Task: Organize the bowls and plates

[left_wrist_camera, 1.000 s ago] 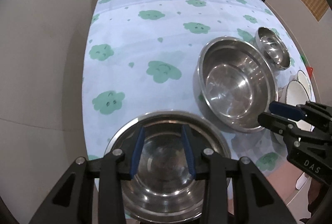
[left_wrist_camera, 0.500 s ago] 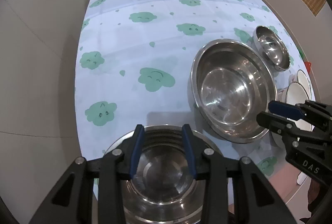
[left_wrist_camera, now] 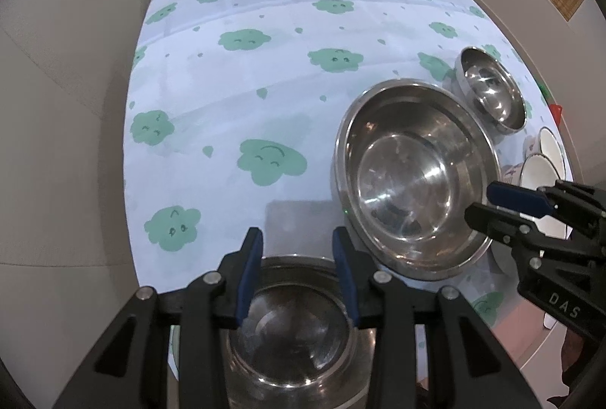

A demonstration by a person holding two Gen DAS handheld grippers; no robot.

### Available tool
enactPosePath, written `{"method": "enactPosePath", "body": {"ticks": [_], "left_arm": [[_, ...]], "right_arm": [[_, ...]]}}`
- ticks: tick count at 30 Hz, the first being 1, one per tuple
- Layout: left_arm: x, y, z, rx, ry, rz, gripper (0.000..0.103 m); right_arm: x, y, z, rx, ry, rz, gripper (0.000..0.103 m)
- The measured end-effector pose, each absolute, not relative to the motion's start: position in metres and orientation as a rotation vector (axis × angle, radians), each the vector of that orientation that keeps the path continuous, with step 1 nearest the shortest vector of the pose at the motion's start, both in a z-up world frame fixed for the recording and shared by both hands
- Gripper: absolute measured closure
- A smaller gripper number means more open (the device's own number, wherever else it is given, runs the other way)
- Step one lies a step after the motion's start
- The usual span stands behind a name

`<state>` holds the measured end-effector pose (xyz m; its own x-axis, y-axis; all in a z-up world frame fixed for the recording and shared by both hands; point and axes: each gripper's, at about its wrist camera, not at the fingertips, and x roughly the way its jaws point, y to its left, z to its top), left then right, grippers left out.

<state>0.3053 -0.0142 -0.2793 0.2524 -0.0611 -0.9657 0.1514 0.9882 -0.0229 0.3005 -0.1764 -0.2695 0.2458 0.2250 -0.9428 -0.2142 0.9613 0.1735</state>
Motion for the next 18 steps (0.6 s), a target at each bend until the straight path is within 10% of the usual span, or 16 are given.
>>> {"method": "enactPosePath", "body": {"ticks": [18], "left_arm": [[0.332, -0.031, -0.296, 0.129, 1.332, -0.207, 0.055]], "right_arm": [[0.321, -0.21, -0.272, 0.026, 1.287, 0.179, 0.069]]}}
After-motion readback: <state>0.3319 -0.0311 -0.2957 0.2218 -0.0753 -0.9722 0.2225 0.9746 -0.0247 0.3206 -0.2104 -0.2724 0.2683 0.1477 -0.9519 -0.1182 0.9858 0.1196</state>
